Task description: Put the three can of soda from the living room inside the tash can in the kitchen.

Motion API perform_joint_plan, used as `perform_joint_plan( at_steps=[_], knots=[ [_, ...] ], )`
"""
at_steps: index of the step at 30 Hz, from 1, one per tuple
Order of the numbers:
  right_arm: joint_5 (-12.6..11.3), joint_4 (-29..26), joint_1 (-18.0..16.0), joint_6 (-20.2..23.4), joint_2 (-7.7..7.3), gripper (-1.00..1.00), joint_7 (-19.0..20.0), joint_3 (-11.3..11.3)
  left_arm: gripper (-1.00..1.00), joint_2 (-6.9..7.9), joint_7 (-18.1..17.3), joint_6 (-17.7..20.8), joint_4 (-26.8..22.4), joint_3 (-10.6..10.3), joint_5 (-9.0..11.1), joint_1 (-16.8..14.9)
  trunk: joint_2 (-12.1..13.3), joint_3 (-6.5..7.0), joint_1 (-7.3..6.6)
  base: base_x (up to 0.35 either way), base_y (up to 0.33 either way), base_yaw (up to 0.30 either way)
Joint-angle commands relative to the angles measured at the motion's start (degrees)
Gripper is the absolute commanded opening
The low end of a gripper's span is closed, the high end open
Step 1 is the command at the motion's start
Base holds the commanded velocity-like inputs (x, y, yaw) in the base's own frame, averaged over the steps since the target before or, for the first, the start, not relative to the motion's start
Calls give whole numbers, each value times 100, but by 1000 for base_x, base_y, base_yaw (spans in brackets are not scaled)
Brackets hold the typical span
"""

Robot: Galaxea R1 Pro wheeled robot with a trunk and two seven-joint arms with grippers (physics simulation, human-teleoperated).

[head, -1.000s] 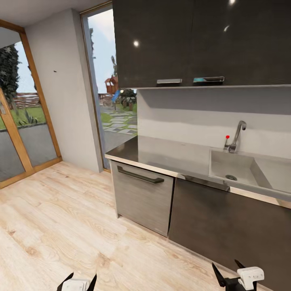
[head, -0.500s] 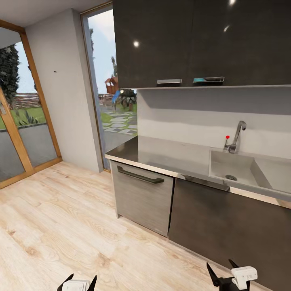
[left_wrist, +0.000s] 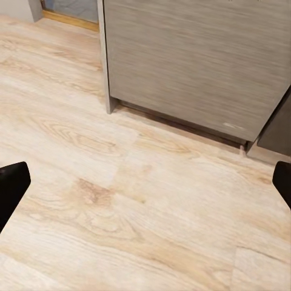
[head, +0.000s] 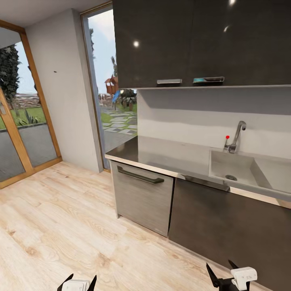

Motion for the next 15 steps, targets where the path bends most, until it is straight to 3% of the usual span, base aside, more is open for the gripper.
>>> perform_joint_plan(
  at_steps=[1,5,15],
  knots=[
    [2,3,0,0,0,100,-1,2,100,0,0,0,0,0,0,-1,0,0,0,0,0,0],
    [11,10,0,0,4,100,-13,13,100,0,-1,6,6,0,-6,-1,0,2,0,0,0,41],
    [18,14,0,3,2,100,-63,22,100,0,0,9,17,0,-8,-2,0,28,0,0,0,153]
  ],
)
